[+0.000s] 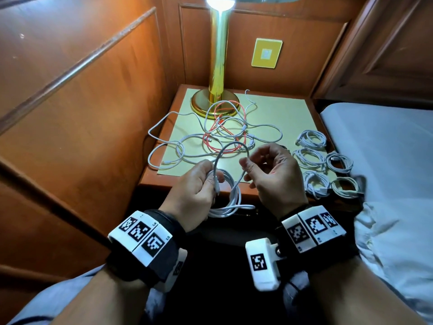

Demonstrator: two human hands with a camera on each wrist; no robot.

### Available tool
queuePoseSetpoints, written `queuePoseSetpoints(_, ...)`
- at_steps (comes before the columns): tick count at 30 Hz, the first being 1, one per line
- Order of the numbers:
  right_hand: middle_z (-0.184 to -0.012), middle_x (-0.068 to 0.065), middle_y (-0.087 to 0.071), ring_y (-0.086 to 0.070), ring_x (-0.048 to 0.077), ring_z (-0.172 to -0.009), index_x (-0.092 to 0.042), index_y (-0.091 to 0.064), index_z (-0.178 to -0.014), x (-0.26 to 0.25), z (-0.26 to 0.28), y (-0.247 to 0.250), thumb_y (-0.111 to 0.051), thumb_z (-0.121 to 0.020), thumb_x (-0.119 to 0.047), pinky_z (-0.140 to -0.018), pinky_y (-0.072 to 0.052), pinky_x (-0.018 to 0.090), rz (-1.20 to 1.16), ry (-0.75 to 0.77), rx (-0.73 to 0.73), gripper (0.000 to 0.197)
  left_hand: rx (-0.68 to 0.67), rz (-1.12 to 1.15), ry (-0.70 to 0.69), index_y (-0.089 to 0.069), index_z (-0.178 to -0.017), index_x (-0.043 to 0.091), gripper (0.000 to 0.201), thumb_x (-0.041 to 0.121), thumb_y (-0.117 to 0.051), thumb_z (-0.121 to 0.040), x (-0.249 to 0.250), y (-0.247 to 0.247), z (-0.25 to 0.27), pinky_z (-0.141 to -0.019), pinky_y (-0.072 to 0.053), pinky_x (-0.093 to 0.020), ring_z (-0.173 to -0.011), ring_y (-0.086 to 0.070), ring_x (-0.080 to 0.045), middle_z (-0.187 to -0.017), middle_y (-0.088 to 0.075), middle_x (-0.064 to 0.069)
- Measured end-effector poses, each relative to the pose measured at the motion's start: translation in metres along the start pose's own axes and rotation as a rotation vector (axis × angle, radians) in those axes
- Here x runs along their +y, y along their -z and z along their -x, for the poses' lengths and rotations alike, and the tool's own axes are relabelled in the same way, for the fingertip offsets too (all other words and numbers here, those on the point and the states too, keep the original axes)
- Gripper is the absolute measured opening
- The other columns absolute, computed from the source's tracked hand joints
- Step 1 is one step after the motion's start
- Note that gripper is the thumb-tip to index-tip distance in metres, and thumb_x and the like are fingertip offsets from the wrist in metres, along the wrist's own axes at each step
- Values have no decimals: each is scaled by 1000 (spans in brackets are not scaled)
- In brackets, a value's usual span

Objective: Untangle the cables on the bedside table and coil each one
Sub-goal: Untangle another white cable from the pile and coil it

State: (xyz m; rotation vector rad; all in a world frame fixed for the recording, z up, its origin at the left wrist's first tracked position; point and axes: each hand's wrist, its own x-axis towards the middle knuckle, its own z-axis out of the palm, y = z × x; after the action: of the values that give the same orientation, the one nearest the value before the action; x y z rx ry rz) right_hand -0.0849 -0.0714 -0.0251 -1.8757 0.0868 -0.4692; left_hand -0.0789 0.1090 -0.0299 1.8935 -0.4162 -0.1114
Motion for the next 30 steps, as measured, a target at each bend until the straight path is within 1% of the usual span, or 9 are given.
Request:
queuePoseSetpoints(4, -78, -2, -75, -72, 11, -71, -22, -75, -90, -4, 2, 0, -71, -92, -20, -71, -60, 37, 6, -90, -160, 5, 37, 43, 2, -53, -85, 12, 21, 22, -50, -103, 1, -1, 2, -51, -40, -39, -48, -42, -8, -60, -48, 7)
queuePoseSetpoints(9, -89, 0, -78, -74, 18, -88, -17, -78, -102, -11, 6, 0, -74, -89, -24, -89, -58, 44, 7, -167, -408, 14, 121, 4, -51, -54, -89, 25, 17, 39, -47, -97, -4, 2, -2, -57, -43, -34, -57, -51, -10, -63, -54, 8)
queuePoseSetpoints(13, -88, 0, -78, -74, 16, -86, -23, -77, -98, -15, 9, 1, -72, -90, -19, -88, -58, 41, 36, -147, -512, 11, 137, -27, -46, -57, -96, 22, 22, 42, -47, -95, -12, 1, -4, -64, -45, -37, -65, -57, -12, -72, -60, 6)
queuePoseSetpoints(15, -84, 2, -77, -74, 17, -81, -20, -77, -94, -14, 10, -2, -67, -92, -15, -85, -58, 42, 57, -137, -517, 12, 130, -3, -50, -56, -98, 19, 25, 42, -49, -96, -12, -2, -3, -64, -50, -42, -67, -61, -18, -76, -63, -2)
queuePoseSetpoints(17, -78, 2, -75, -74, 15, -75, -17, -74, -90, -12, 11, -6, -62, -93, -14, -78, -59, 41, 58, -128, -509, 13, 138, 34, -48, -56, -99, 15, 22, 37, -53, -98, -12, -3, -3, -62, -51, -34, -67, -65, -14, -77, -65, -2)
queuePoseSetpoints(20, -71, -5, -70, -65, 2, -64, -26, -72, -90, -11, 11, -10, -57, -94, -8, -65, -50, 24, 60, -75, -477, 23, 161, 2, -74, -58, -101, 13, 25, 38, -54, -96, -12, -2, -4, -63, -48, -30, -67, -60, -10, -78, -63, 3)
queuePoseSetpoints(22, -72, -10, -68, -60, -1, -62, -30, -70, -103, -11, 11, -13, -54, -93, -14, -64, -45, 18, 20, -54, -441, 25, 163, -19, -84, -59, -103, 15, 26, 39, -54, -95, -11, -2, -4, -67, -49, -32, -71, -61, -9, -80, -63, 7)
queuePoseSetpoints(25, -67, -21, -62, -57, -3, -64, -20, -69, -114, -5, 8, -16, -45, -85, -25, -67, -43, 18, 9, -55, -376, 38, 177, -70, -124, -62, -109, 17, 27, 39, -56, -95, -8, -2, -3, -77, -55, -37, -86, -66, -9, -94, -68, 7)
queuePoseSetpoints(30, -70, -23, -59, -55, -9, -62, -15, -69, -115, -1, 5, -14, -43, -88, -22, -63, -36, 9, 79, 71, -298, 38, 225, -57, -160, -65, -116, 17, 27, 32, -52, -97, -4, -2, -2, -90, -54, -35, -102, -65, -9, -108, -69, 6)
